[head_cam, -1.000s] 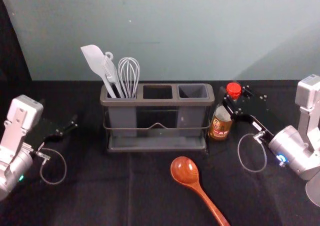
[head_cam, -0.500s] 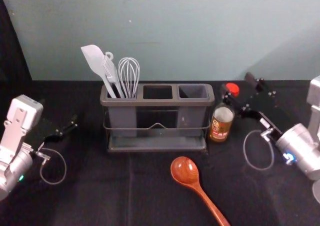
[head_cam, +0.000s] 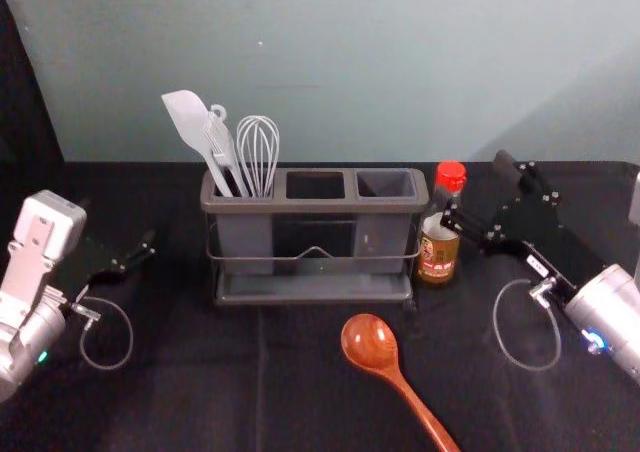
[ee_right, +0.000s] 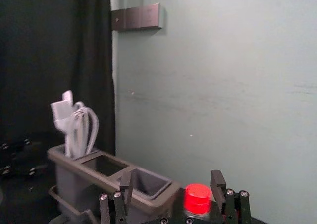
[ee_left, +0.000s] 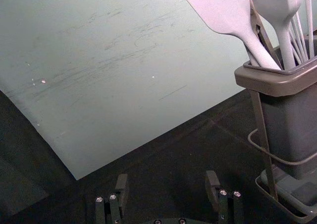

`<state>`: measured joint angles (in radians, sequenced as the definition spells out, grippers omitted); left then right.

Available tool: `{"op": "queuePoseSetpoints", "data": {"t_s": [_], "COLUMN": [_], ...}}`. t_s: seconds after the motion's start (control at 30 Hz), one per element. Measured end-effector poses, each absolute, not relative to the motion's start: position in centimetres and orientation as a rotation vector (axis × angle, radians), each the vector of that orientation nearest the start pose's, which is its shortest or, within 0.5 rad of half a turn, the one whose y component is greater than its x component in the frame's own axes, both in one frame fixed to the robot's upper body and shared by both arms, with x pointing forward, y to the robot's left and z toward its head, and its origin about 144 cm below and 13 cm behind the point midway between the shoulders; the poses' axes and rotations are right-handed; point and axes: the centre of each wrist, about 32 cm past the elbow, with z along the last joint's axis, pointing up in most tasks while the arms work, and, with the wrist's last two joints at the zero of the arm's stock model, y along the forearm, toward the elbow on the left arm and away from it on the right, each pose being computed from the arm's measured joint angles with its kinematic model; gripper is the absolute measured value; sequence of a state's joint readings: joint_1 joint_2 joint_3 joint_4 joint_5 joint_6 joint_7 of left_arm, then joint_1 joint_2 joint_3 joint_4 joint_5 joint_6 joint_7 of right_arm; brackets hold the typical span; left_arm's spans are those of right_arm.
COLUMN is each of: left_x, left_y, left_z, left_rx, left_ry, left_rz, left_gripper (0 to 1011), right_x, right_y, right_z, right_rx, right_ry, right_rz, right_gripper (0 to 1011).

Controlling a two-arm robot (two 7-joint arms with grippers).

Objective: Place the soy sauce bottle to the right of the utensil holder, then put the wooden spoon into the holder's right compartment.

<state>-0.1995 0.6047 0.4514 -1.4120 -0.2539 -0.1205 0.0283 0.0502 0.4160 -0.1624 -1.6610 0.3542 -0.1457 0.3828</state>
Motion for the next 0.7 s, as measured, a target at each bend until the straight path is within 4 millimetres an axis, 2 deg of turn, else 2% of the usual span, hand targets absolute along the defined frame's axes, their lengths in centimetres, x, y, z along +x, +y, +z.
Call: {"op": "queuePoseSetpoints", "data": {"t_s": [0.33, 0.7], "left_x": [48.9, 48.9], "left_y": [31.0, 31.0], "left_z": [114.0, 114.0], "left_rx": [0.304, 0.304], "left_ry": [-0.285, -0.285], "left_rz": [1.248, 1.248], "left_gripper": [1012, 1011], "right_x": [44.1, 41.6], "right_y": [-26.5, -22.1], "right_z": [118.6, 115.0], "right_rx": [0.015, -0.071], "right_ry": [-0.209, -0.166], "right_rz": [-0.958, -1.055], "right_gripper": [1002, 1003]}}
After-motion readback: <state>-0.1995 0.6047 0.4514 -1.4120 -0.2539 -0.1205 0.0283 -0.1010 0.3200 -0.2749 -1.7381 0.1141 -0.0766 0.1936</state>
